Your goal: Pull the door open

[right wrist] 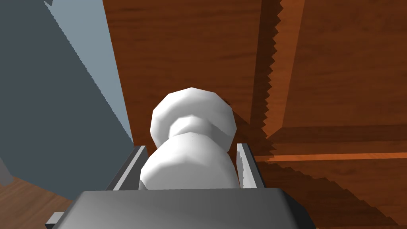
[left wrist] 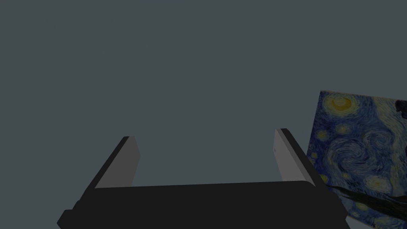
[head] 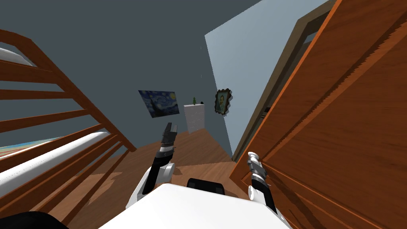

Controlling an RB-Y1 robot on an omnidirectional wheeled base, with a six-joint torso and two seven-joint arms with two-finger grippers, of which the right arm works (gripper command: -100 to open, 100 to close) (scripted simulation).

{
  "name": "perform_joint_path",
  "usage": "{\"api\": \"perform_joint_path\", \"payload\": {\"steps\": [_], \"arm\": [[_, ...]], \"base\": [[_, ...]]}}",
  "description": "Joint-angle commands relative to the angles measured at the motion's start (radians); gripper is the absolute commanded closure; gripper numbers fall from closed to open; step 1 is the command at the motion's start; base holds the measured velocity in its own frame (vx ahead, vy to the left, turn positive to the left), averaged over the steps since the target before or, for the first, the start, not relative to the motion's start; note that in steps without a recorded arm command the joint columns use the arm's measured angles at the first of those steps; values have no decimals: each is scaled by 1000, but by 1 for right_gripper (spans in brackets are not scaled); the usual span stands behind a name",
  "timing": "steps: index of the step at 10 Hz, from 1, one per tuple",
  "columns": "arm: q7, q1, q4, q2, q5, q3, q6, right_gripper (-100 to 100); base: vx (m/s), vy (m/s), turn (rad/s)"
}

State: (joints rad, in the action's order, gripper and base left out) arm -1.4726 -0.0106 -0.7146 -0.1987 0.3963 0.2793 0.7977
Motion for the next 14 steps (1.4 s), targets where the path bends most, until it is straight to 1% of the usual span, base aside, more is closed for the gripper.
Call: {"api": "perform_joint_path", "payload": {"steps": [1, 4, 5, 6, 8, 11, 14], "arm": [[-27, -3, -1, -9, -12, -23, 1, 100], [-67, -12, -7, -23, -33, -62, -1, 100], [-58, -9, -4, -22, -29, -53, 1, 100], [-73, -15, -10, -24, -42, -75, 0, 100], [-83, -18, -14, -27, -51, -89, 0, 100], [-115, -27, -29, -36, -78, -133, 1, 100], [-139, -34, -40, -43, -99, -167, 2, 100]], "base": [[-238, 23, 111], [-231, -4, 106], [-110, 12, 30], [-144, 12, 66], [-213, -4, 55], [-249, -27, 81], [-236, -10, 61]]}}
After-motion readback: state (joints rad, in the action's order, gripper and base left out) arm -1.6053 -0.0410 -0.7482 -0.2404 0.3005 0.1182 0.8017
